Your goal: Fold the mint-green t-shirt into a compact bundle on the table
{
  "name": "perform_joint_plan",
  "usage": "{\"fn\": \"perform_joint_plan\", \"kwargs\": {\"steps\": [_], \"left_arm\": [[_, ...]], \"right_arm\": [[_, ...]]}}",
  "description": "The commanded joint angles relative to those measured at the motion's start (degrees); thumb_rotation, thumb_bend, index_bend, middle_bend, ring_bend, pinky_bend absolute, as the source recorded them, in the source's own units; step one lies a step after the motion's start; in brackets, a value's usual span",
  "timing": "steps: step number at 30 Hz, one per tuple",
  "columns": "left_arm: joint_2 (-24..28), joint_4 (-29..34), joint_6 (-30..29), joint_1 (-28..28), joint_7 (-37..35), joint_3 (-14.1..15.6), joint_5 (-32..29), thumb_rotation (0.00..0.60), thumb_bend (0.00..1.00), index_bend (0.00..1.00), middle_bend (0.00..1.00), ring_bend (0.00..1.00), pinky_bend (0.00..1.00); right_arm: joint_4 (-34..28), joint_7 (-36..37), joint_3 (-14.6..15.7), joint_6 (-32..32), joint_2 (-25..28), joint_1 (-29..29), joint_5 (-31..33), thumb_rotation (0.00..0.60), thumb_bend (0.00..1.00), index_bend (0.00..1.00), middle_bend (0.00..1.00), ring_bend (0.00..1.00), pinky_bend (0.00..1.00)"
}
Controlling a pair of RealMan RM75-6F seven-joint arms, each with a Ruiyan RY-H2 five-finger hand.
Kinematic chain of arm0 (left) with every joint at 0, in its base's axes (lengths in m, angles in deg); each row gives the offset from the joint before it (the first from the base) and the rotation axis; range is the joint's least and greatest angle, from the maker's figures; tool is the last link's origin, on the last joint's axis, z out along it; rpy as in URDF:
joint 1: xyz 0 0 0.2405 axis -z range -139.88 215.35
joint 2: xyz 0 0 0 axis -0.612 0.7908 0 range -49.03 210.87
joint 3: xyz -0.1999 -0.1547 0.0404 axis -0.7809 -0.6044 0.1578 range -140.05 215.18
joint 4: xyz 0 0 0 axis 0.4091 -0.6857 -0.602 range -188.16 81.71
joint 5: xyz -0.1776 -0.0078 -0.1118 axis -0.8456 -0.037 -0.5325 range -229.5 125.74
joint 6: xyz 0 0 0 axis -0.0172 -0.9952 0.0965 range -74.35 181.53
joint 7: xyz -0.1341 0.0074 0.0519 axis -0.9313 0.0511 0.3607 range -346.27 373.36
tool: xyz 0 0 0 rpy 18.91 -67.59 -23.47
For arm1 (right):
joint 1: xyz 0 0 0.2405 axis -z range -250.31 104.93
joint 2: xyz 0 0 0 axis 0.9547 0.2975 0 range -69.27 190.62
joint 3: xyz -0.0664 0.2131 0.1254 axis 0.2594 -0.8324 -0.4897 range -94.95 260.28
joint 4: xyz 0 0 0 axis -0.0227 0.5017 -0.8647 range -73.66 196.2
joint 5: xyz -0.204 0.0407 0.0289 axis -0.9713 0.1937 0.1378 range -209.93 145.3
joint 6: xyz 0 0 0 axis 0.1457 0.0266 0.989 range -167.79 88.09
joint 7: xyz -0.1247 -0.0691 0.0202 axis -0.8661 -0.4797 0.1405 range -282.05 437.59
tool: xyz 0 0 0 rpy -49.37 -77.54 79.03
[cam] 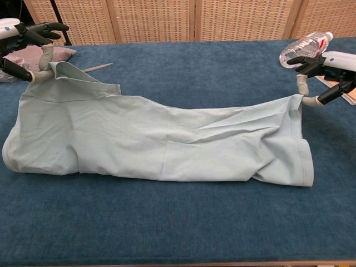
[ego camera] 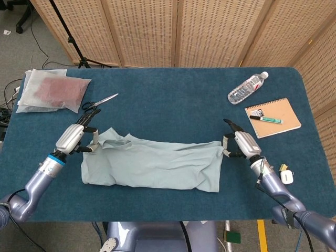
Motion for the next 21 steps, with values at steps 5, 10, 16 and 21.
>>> {"fn": "perform_joint_plan", "kwargs": {"steps": [5,10,16,21], "left_arm": [[-1.3,-2.1,1.5,0.2,0.5,-0.2,-0.7,0.600,0.51,0.74,0.00,0.00,0.00],[-1.7,-2.5,2.2,0.3,0.9,-0.2,-0.8,0.600,0.51,0.74,0.00,0.00,0.00],[-2.0,-2.9,2.5,0.2,1.3,-0.2,-1.0,0.600,0.51,0.74,0.00,0.00,0.00],[-2.1,-3.1,2.8,0.2,1.5,-0.3,-1.1,0.600,0.51,0.74,0.00,0.00,0.00]], "right_arm": [[3.6,-0.6,0.0,1.4,-2.1,-0.6,0.4,0.600,0.52,0.68,0.00,0.00,0.07],[5.7,-1.2,-0.1,2.4,-3.4,-1.0,0.7,0.600,0.52,0.68,0.00,0.00,0.07],[8.7,-3.8,-0.3,3.7,-5.2,-1.1,2.1,0.600,0.38,0.54,0.00,0.00,0.07],[7.9,-9.8,-1.0,5.5,-4.5,-0.9,4.9,0.600,0.00,0.00,0.00,0.00,0.07]]}}
